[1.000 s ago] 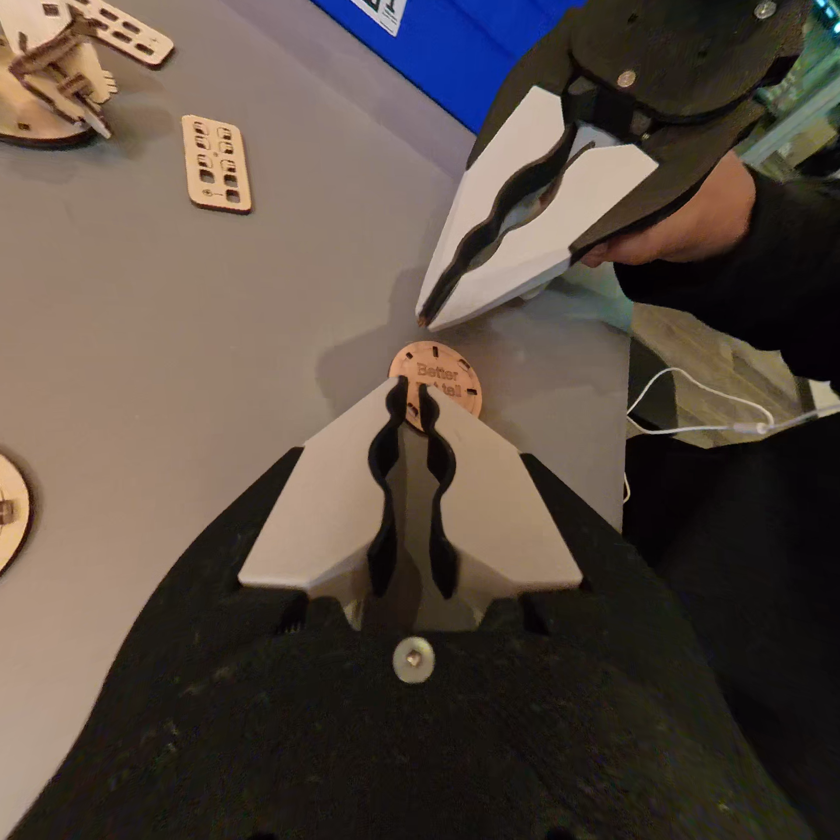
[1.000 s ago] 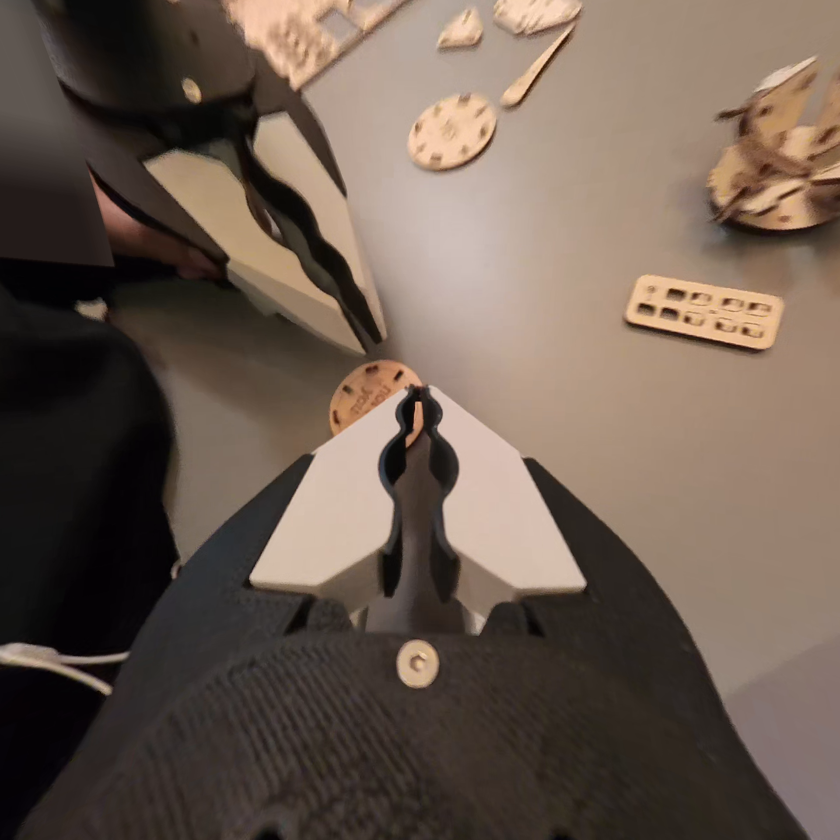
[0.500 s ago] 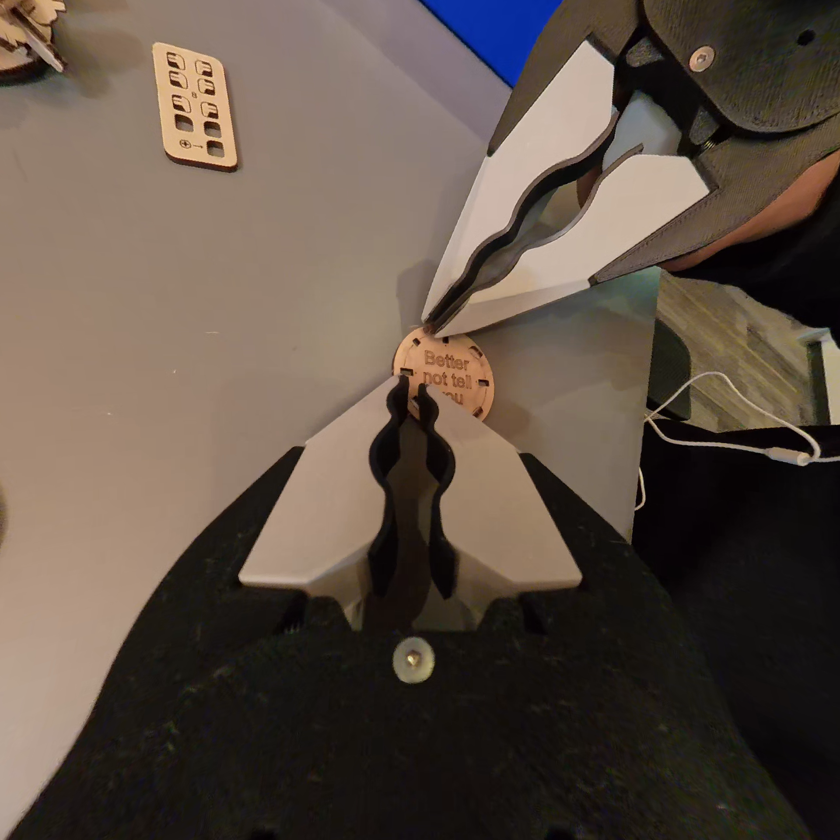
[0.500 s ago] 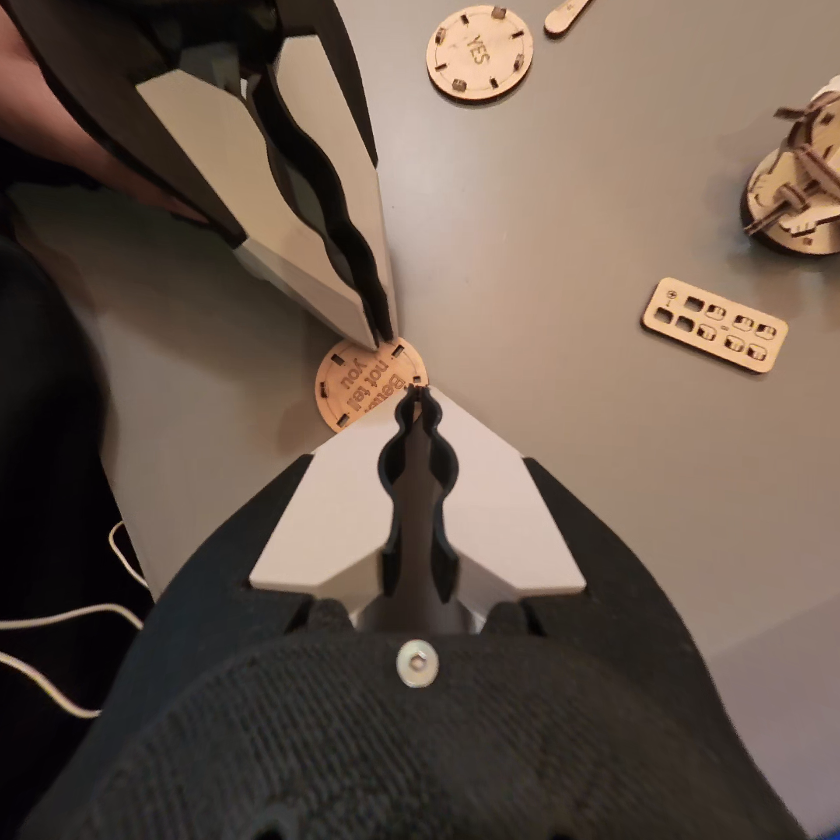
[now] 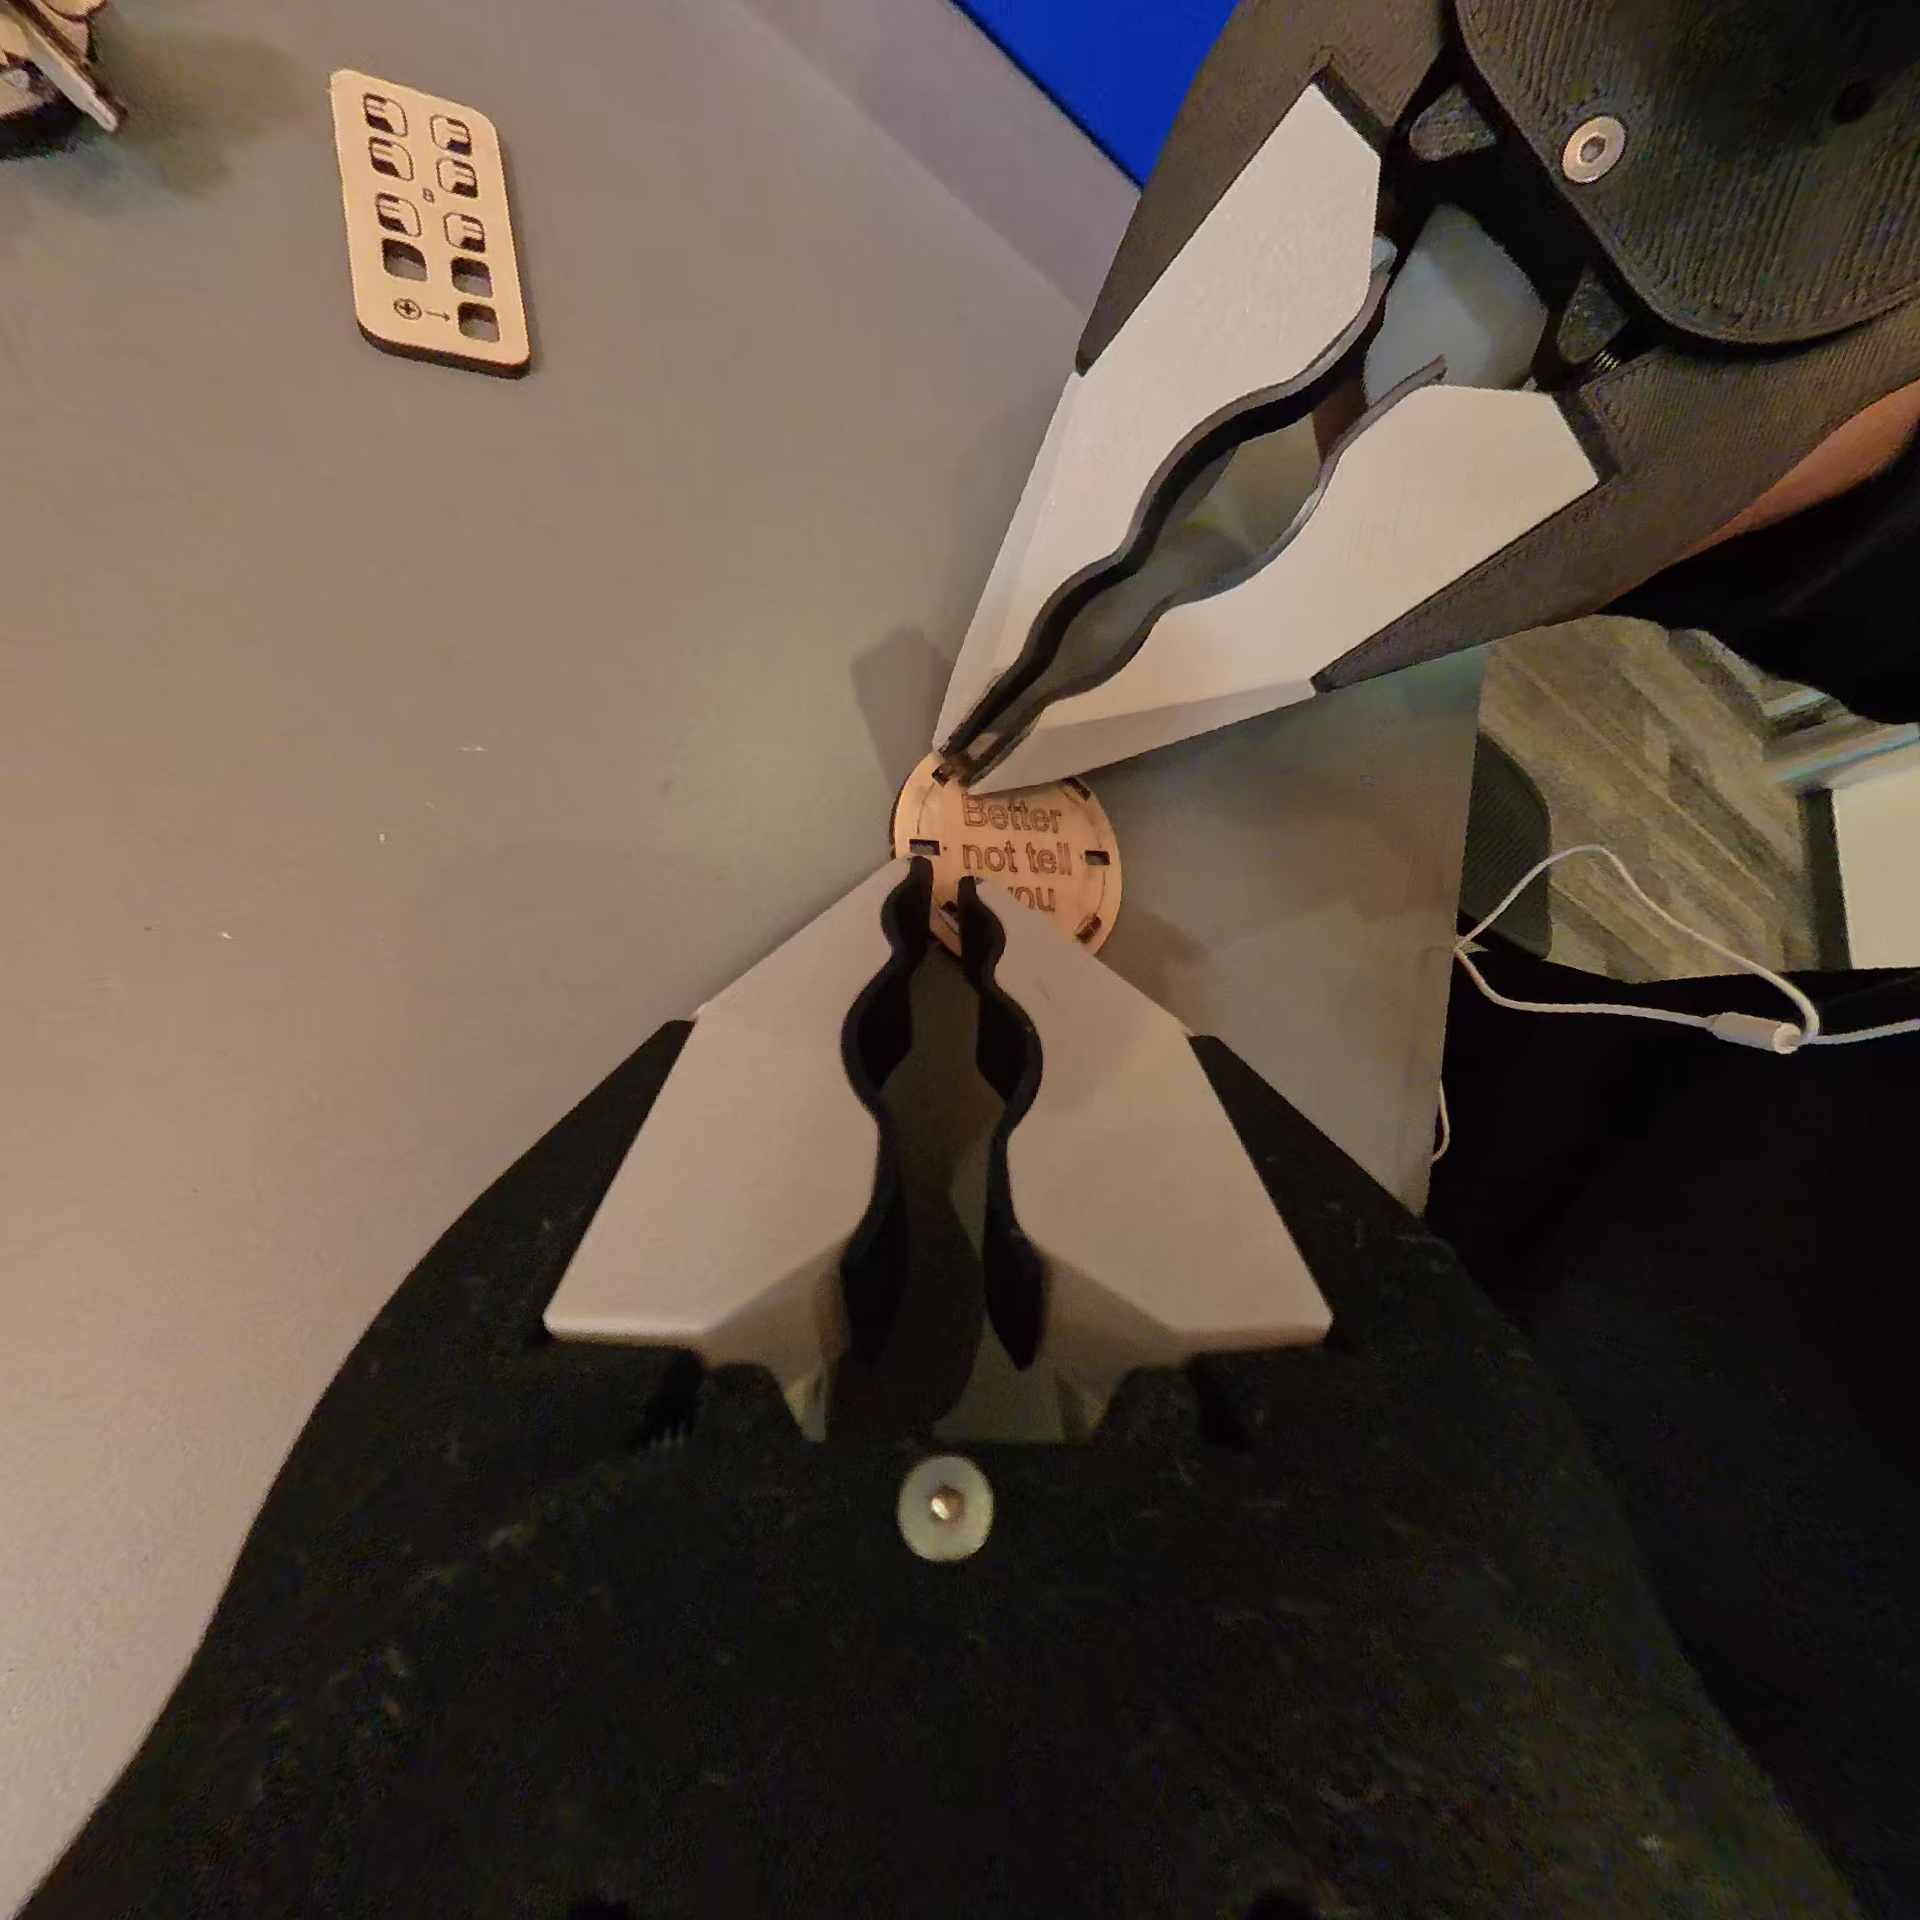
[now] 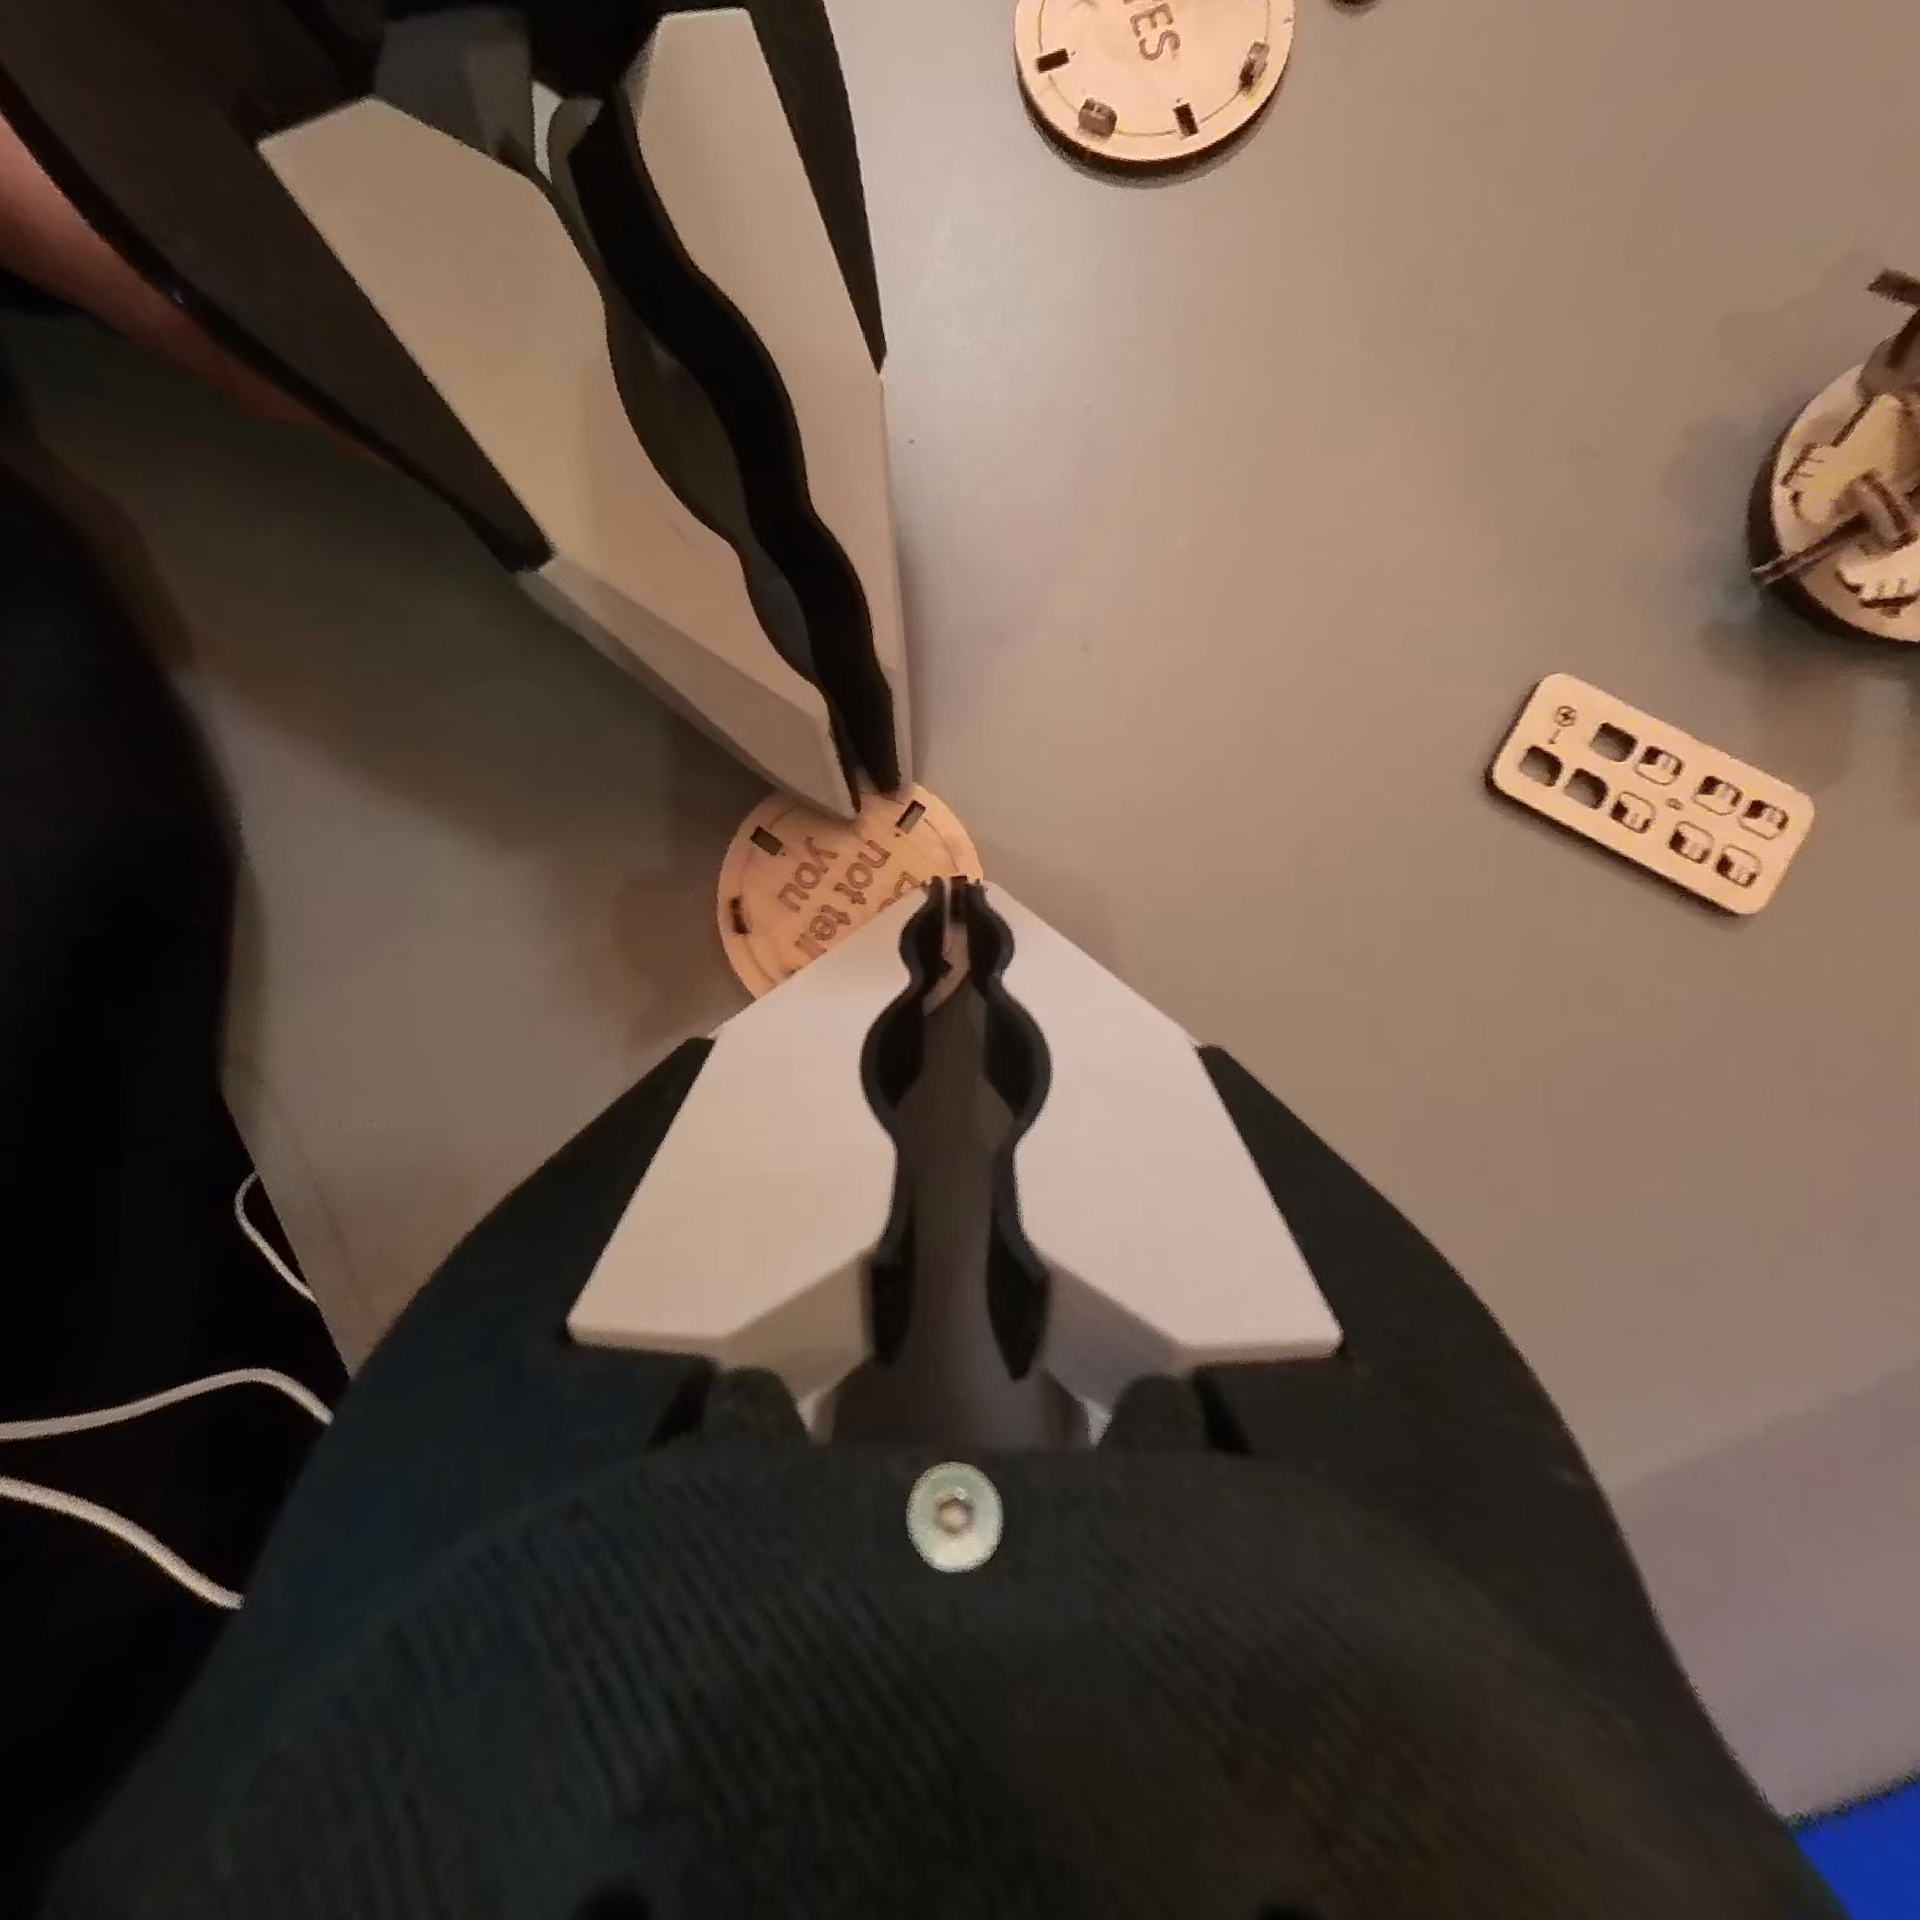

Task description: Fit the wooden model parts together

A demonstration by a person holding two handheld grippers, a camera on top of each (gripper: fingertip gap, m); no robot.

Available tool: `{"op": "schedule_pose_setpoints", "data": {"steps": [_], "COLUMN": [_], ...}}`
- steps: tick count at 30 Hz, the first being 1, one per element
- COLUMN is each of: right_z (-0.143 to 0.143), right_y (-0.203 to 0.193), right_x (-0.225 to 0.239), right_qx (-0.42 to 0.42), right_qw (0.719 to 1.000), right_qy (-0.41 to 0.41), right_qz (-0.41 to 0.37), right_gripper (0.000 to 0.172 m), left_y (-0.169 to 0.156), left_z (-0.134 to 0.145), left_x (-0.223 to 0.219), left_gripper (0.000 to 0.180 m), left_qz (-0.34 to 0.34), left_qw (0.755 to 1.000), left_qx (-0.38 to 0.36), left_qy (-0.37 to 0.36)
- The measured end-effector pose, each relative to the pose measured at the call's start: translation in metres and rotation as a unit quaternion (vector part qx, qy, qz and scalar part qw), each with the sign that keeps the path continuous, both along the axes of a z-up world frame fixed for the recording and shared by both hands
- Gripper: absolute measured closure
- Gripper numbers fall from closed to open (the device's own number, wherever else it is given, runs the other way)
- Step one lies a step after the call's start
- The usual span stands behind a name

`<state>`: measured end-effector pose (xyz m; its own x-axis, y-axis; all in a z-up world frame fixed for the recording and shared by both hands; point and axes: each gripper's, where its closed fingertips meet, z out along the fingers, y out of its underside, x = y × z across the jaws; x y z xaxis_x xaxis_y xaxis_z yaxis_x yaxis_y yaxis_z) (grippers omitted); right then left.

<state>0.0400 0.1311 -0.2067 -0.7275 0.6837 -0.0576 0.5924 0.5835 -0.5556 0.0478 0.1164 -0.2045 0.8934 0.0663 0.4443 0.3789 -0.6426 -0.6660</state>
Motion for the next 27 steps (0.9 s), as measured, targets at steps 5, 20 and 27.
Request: {"op": "schedule_pose_setpoints", "data": {"steps": [5, 20, 27], "right_z": [-0.0001, 0.0026, 0.0028], "right_y": [-0.0014, 0.0041, 0.0035], "right_x": [0.0012, 0.0009, 0.0009], "right_qx": [0.019, 0.001, -0.002], "right_qw": [1.000, 1.000, 0.999], "right_qy": [0.006, 0.023, 0.031], "right_qz": [0.015, 0.001, 0.005], "right_gripper": [0.165, 0.164, 0.168], "left_y": [-0.0002, -0.0003, -0.0002], "left_z": [0.0001, 0.0004, 0.0003], "left_x": [0.0005, 0.0007, 0.0010], "left_gripper": [0.178, 0.178, 0.178], "left_qz": [0.000, -0.001, -0.002], "left_qw": [1.000, 1.000, 1.000], "left_qx": [0.000, 0.002, 0.002], "left_qy": [0.000, -0.011, -0.011]}}
